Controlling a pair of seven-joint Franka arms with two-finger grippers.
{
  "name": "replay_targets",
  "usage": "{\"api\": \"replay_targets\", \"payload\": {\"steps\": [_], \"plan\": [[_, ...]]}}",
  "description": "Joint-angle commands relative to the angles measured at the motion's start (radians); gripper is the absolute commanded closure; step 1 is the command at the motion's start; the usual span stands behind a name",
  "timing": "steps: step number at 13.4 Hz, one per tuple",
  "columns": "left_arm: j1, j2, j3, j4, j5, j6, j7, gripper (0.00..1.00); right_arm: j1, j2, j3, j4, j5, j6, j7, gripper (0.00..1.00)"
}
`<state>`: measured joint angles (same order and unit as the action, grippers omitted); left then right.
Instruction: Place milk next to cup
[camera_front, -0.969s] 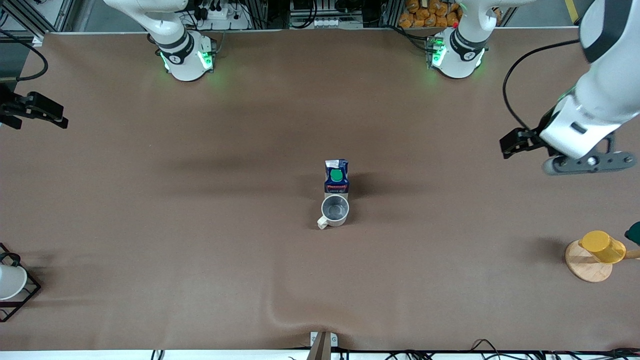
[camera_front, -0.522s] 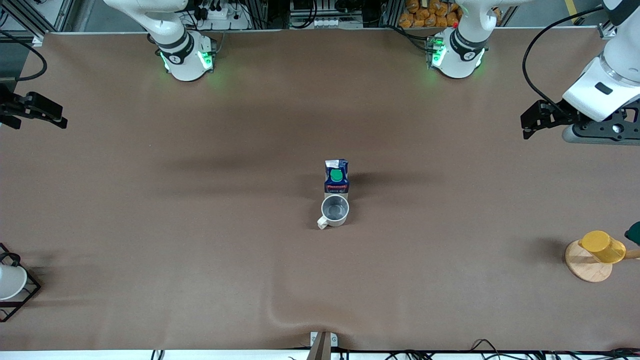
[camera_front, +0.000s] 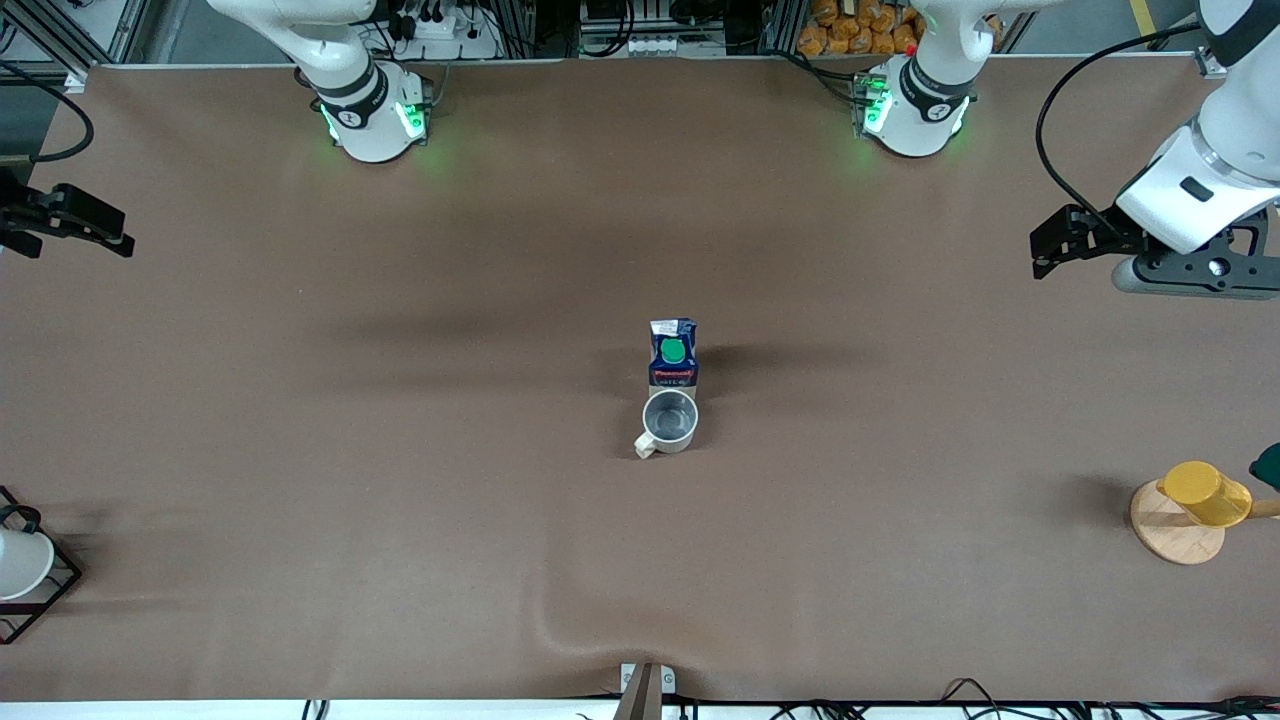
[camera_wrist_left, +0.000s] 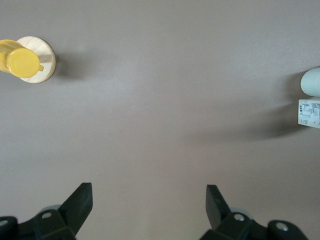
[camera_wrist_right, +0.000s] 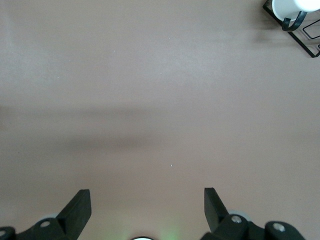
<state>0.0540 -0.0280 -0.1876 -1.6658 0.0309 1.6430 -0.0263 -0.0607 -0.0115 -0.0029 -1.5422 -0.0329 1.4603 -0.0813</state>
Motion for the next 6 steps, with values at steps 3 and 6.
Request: {"api": "replay_targets", "payload": {"steps": [3, 6], "plan": [[0.007, -0.001, -0.003, 0.018, -0.026, -0.017, 0.019, 0.00, 0.021, -0.010, 0.006, -0.016, 0.001, 0.008, 0.006, 0.00], [0.009, 0.005, -0.003, 0.024, -0.065, -0.018, 0.019, 0.00, 0.021, -0.005, 0.006, -0.019, 0.001, 0.012, 0.006, 0.00]]}}
